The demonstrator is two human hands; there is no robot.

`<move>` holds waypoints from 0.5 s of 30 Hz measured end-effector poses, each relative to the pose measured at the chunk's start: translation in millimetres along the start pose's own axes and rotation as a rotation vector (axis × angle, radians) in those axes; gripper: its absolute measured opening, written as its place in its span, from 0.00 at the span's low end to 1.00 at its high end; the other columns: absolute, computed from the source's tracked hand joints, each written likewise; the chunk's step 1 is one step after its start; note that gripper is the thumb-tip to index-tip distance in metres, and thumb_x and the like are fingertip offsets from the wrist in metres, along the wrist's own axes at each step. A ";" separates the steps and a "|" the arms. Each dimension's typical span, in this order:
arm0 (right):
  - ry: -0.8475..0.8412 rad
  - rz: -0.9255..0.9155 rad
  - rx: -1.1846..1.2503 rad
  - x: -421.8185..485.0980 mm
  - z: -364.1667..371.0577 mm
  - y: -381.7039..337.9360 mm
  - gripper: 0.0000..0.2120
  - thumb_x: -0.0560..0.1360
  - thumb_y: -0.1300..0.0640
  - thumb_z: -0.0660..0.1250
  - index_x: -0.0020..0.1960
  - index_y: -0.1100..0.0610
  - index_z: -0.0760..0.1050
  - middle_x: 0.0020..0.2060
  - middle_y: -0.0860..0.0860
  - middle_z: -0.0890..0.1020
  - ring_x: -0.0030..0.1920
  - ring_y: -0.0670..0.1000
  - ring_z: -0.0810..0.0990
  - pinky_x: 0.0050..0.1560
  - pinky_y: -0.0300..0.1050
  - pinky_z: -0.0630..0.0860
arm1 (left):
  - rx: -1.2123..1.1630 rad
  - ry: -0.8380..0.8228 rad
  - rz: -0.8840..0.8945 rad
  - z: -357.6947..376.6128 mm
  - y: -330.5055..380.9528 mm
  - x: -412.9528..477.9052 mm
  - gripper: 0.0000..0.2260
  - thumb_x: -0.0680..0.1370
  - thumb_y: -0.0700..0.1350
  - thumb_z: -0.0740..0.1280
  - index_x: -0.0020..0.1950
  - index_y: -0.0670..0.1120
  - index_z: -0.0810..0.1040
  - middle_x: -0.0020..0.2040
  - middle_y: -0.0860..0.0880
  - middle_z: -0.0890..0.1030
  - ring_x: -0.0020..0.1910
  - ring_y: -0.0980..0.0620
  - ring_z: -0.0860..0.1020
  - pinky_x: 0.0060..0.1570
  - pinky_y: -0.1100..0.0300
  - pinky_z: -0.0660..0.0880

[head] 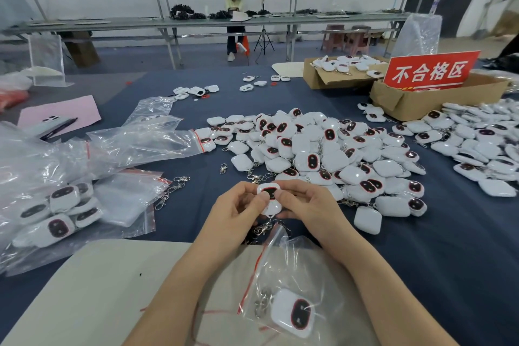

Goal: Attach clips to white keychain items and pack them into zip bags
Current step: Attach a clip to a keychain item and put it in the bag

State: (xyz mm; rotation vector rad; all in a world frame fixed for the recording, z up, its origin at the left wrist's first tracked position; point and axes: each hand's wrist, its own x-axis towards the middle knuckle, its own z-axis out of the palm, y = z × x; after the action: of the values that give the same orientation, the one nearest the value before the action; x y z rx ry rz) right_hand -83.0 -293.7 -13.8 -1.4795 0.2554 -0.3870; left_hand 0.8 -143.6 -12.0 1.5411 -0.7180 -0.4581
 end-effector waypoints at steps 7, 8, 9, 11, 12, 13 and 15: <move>0.027 0.035 -0.017 2.1 -1.2 3.3 0.08 0.78 0.61 0.70 0.48 0.49 0.86 0.45 0.55 0.87 0.45 0.50 0.86 0.47 0.40 0.82 | 0.020 -0.003 -0.003 -1.5 -1.4 0.6 0.04 0.82 0.45 0.68 0.52 0.46 0.81 0.43 0.45 0.85 0.37 0.59 0.80 0.41 0.68 0.76; 0.030 0.037 -0.021 2.2 -1.1 3.6 0.08 0.78 0.60 0.70 0.49 0.50 0.86 0.44 0.55 0.87 0.45 0.50 0.85 0.47 0.40 0.82 | 0.020 -0.001 -0.004 -1.5 -1.9 0.5 0.04 0.82 0.45 0.68 0.52 0.46 0.81 0.43 0.44 0.85 0.37 0.59 0.80 0.41 0.67 0.76; 0.032 0.038 -0.024 2.4 -1.2 3.8 0.07 0.78 0.60 0.70 0.49 0.50 0.86 0.44 0.55 0.87 0.44 0.50 0.85 0.47 0.40 0.82 | 0.017 0.001 -0.004 -1.3 -2.4 0.6 0.04 0.82 0.45 0.68 0.52 0.46 0.82 0.43 0.44 0.85 0.37 0.59 0.80 0.40 0.67 0.77; 0.033 0.037 -0.028 2.5 -1.6 4.3 0.07 0.78 0.60 0.70 0.51 0.51 0.85 0.44 0.55 0.87 0.45 0.50 0.86 0.48 0.41 0.82 | 0.007 0.002 -0.005 -1.1 -3.1 0.4 0.04 0.82 0.45 0.68 0.53 0.47 0.82 0.42 0.46 0.85 0.37 0.59 0.80 0.40 0.67 0.76; 0.032 0.036 -0.027 2.3 -1.8 4.3 0.07 0.78 0.60 0.70 0.51 0.51 0.85 0.45 0.55 0.87 0.45 0.51 0.86 0.48 0.41 0.82 | 0.002 -0.002 -0.004 -1.1 -3.3 0.2 0.04 0.82 0.44 0.68 0.53 0.47 0.82 0.42 0.47 0.85 0.38 0.59 0.80 0.40 0.68 0.76; 0.029 0.035 -0.022 2.2 -1.9 4.4 0.07 0.78 0.60 0.70 0.51 0.52 0.85 0.45 0.55 0.87 0.46 0.51 0.86 0.48 0.41 0.82 | 0.000 -0.009 -0.002 -1.1 -3.5 0.2 0.04 0.82 0.44 0.68 0.54 0.48 0.82 0.43 0.49 0.85 0.40 0.59 0.81 0.41 0.68 0.76; 0.028 0.036 -0.015 2.2 -2.4 4.7 0.07 0.78 0.60 0.70 0.53 0.52 0.84 0.46 0.54 0.87 0.48 0.53 0.86 0.50 0.42 0.82 | 0.012 -0.023 0.002 -1.5 -4.0 0.0 0.05 0.81 0.43 0.70 0.56 0.50 0.82 0.45 0.49 0.85 0.43 0.57 0.80 0.45 0.66 0.77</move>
State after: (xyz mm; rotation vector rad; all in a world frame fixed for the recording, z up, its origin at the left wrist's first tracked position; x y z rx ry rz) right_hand -81.5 -296.5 -18.5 -1.4829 0.3080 -0.3776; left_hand 2.4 -142.6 -15.7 1.5487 -0.7414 -0.4706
